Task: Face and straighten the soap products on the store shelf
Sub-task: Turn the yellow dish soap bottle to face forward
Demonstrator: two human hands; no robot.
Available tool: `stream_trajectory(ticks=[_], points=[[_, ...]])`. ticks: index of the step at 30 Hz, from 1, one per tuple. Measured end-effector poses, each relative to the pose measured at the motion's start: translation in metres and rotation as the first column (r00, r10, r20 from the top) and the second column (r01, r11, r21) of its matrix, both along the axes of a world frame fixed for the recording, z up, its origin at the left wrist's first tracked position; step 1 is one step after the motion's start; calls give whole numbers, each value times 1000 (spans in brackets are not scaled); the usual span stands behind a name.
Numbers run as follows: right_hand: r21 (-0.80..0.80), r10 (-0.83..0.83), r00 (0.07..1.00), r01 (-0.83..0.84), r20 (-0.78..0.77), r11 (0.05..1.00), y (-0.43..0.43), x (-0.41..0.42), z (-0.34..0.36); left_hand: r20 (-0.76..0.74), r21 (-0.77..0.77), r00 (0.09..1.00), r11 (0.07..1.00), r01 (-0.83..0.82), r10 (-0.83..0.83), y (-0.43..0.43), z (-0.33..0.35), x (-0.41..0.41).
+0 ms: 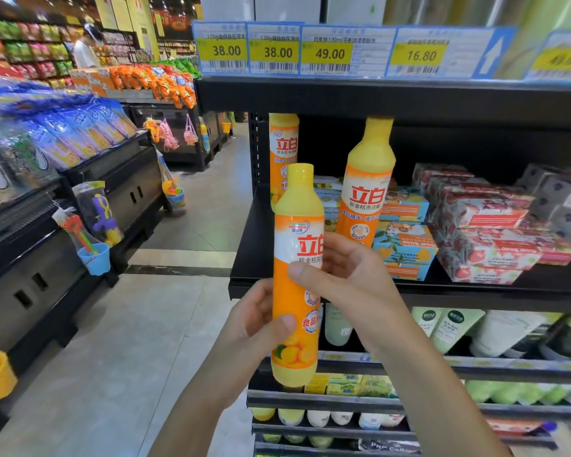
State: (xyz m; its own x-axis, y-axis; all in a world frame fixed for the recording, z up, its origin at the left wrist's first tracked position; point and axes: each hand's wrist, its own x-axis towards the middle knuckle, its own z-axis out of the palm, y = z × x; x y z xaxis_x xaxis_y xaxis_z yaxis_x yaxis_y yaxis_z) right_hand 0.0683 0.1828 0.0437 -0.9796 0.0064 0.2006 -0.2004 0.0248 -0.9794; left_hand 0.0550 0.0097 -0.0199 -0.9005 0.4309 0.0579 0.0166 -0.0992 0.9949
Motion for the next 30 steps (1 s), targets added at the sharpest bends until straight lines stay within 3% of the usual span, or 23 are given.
stream_trajectory(ticks=[8,15,23,26,30], points=[[83,-167,985,169,-34,982,-3,-2,-4,-155,-220,976,957,-187,155,13,3,1],[98,-218,975,221,-43,970,-6,-5,-9,-188,-158,951,948,-276,246,17,-1,0],[49,-15,1000,14,6,999,8,4,-8,-127,13,963,971,-240,239,12,-2,5],[-30,116,990,-114,76,993,12,6,-13,-115,24,974,981,-192,194,9,-2,4],[-91,129,987,-120,98,989,19,8,-18,-109,-3,985,991,-133,132,8,-3,4]])
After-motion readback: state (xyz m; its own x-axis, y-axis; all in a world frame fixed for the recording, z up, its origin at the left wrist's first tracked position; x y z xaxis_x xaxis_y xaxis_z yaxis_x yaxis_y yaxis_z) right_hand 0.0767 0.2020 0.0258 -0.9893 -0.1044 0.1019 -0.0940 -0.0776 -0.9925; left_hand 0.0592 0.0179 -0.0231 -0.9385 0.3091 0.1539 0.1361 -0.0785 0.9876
